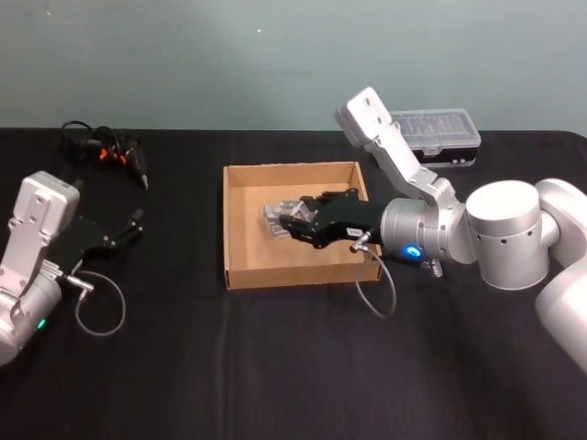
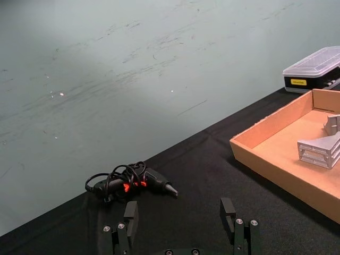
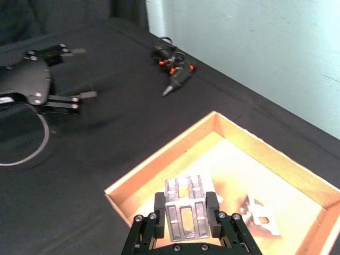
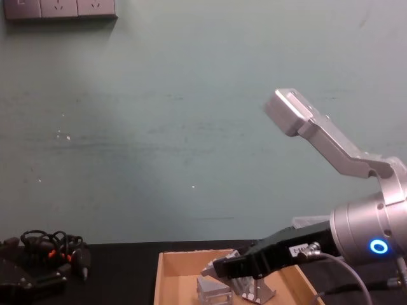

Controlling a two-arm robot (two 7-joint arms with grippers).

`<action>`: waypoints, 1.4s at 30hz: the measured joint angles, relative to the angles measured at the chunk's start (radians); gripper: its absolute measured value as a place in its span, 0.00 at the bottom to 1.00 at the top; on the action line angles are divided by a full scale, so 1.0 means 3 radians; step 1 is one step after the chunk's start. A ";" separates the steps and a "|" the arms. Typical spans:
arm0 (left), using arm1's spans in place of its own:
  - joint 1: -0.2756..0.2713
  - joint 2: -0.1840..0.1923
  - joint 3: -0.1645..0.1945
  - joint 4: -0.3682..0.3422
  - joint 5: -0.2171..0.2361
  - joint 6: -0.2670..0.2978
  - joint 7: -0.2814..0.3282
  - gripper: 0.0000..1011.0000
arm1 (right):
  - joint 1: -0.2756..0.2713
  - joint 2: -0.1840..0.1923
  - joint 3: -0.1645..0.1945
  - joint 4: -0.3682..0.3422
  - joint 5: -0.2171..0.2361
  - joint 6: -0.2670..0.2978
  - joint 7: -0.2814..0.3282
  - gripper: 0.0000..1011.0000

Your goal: Use one hand to pick up the angle iron from the table and place it into the box.

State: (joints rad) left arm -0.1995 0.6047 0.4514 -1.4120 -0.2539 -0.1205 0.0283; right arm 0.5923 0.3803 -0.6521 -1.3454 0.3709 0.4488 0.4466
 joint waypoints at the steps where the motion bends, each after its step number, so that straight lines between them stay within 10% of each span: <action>1: 0.0000 0.0000 0.0000 0.0000 0.0000 0.0000 0.0000 1.00 | -0.0009 -0.0012 0.0015 0.0036 -0.0013 -0.0021 -0.0015 0.46; 42: 0.0000 0.0000 0.0000 0.0000 0.0000 0.0000 0.0000 1.00 | -0.0038 -0.0172 0.0175 0.0351 -0.0312 0.0103 0.0019 0.46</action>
State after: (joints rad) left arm -0.1995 0.6047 0.4514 -1.4120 -0.2539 -0.1205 0.0283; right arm 0.5811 0.3287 -0.5997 -1.2400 0.2772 0.4796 0.4524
